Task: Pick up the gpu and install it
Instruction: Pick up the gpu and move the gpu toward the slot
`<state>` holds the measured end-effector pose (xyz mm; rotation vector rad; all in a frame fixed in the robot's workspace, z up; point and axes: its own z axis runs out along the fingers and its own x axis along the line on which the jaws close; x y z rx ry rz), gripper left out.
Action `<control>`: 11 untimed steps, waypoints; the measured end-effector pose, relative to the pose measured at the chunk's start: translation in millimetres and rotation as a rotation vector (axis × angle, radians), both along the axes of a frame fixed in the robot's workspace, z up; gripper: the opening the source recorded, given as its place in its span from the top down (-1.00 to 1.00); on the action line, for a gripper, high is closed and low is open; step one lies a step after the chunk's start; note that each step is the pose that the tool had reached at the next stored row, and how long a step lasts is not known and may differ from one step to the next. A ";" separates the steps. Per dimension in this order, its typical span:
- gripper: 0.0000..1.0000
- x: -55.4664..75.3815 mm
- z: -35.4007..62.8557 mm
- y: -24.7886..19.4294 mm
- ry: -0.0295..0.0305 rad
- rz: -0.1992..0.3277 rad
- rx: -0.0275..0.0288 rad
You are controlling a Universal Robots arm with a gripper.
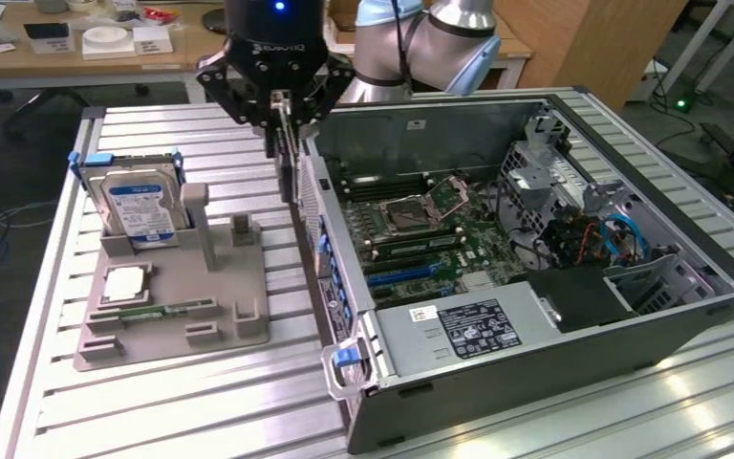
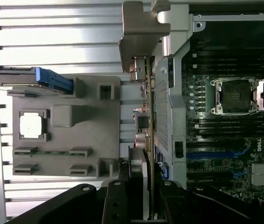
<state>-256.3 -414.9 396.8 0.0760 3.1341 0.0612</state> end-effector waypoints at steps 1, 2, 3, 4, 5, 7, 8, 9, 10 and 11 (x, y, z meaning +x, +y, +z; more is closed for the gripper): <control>0.44 4.2 0.0 0.0 0.0000 0.001 -0.0001; 0.44 8.2 0.0 0.0 0.0001 0.001 -0.0001; 0.44 12.1 0.1 0.0 0.0001 0.002 -0.0001; 0.44 16.0 0.0 0.0 0.0001 0.003 0.0000; 0.44 19.8 0.0 0.0 0.0000 0.003 0.0000; 0.44 27.3 0.0 0.0 0.0000 0.004 0.0000; 0.44 30.9 0.0 0.0 0.0000 0.004 -0.0001; 0.44 34.8 0.0 0.0 0.0000 0.004 -0.0001; 0.44 38.7 0.0 0.0 0.0001 0.004 -0.0001; 0.44 42.6 0.0 0.0 0.0000 0.004 -0.0001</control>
